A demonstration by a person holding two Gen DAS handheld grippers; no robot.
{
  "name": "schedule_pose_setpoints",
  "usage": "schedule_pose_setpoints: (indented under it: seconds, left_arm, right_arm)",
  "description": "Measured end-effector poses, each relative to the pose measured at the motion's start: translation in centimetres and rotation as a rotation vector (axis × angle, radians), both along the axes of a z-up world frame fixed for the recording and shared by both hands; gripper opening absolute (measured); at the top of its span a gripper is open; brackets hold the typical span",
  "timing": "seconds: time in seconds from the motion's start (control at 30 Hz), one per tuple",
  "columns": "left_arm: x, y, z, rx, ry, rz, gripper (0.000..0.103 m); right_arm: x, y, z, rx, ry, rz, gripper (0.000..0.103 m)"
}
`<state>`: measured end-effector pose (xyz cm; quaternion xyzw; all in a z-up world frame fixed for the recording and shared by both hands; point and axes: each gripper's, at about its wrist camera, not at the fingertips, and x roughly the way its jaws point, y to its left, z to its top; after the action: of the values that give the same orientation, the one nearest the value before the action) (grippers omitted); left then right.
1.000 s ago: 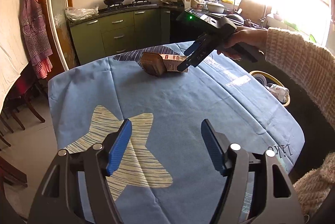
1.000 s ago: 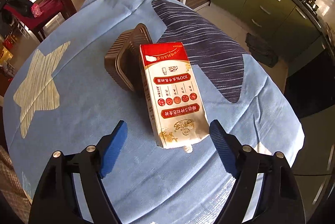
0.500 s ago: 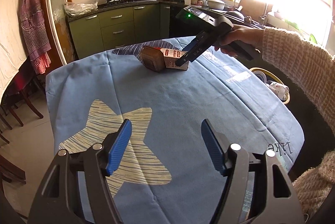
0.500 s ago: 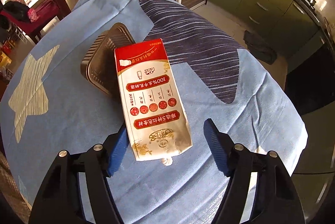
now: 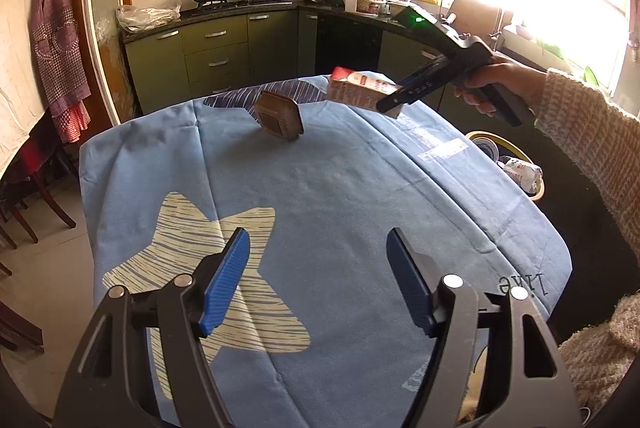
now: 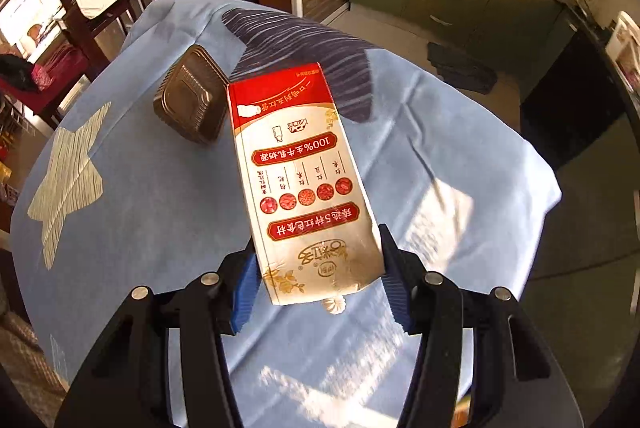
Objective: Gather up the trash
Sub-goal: 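Carry the milk carton over the bin and release it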
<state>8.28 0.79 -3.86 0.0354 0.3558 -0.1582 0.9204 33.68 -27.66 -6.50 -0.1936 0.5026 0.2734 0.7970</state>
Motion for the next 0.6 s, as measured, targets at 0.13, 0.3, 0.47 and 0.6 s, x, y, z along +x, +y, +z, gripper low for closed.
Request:
schedule_pose_setpoints:
  seconds: [0.13, 0.3, 0.47, 0.6]
  left_arm:
    - [-0.1, -1.4, -0.2, -0.005, 0.0, -0.042, 0.069]
    - [-0.1, -3.4, -0.3, -0.01, -0.002, -0.09, 0.069]
    - [-0.6, -5.5, 0.3, 0.003, -0.017, -0.128, 0.069]
    - [-0.9, -6.5, 0.6, 0.025, -0.02, -0.141, 0.069]
  right_arm:
    - [-5.0, -8.3, 1.7, -0.09, -0.038, -0.112, 0.054]
    - [-11.0, -17.7, 0.8, -0.252, -0.021, -0.249, 0.054]
    - [-14.6, -21.8, -2.2, -0.313, 0.067, -0.275, 0.054]
    - [-15.4, -21.4, -4.9, -0.393, 0.058, -0.253, 0.054]
